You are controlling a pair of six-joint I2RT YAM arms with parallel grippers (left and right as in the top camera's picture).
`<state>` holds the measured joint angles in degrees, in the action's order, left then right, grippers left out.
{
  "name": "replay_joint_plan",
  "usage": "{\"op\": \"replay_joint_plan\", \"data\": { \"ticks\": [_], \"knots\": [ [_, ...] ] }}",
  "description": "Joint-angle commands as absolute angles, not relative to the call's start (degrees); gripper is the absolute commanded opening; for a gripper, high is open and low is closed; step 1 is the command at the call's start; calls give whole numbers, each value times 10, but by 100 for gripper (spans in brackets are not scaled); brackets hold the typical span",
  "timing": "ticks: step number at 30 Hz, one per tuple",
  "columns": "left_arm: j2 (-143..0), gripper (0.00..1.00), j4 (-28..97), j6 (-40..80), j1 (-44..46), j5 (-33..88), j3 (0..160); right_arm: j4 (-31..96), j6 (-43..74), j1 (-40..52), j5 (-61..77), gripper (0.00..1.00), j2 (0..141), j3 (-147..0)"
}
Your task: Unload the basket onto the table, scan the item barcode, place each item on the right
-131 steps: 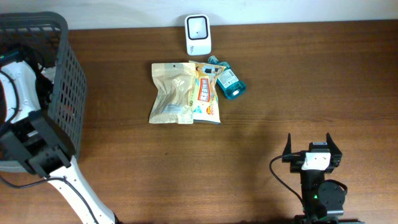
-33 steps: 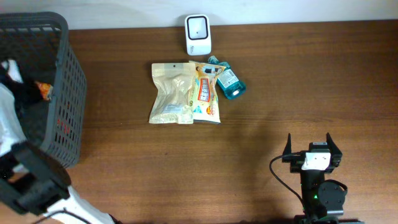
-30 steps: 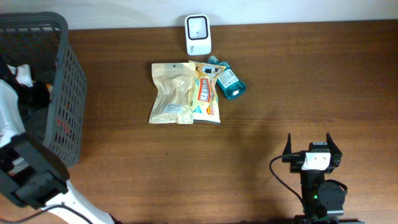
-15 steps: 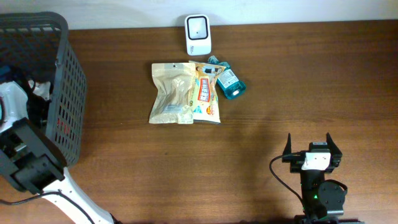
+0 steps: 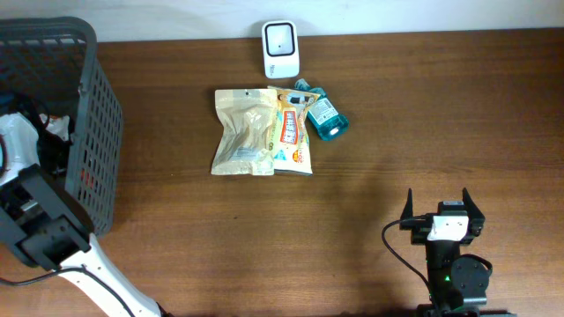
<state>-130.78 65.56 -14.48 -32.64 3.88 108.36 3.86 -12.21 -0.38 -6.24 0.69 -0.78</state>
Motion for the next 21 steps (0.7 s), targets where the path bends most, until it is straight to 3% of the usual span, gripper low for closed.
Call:
{"op": "replay_joint_plan", "data": {
  "ticks": [1,8,12,21],
  "knots": [
    [-1337,11,670,-109,-328,43,1129,41,-122,-1,-71,98,4,-3],
    [-1337,7,709,-71,-328,43,1212,41,-122,-1,-71,98,4,-3],
    [-1337,0,738,-68,-328,85,1267,41,-122,-1,-71,98,4,-3],
    [-1337,0,801,-67,-329,168,1410,41,-122,-1,-71,98,4,-3]
  ]
}}
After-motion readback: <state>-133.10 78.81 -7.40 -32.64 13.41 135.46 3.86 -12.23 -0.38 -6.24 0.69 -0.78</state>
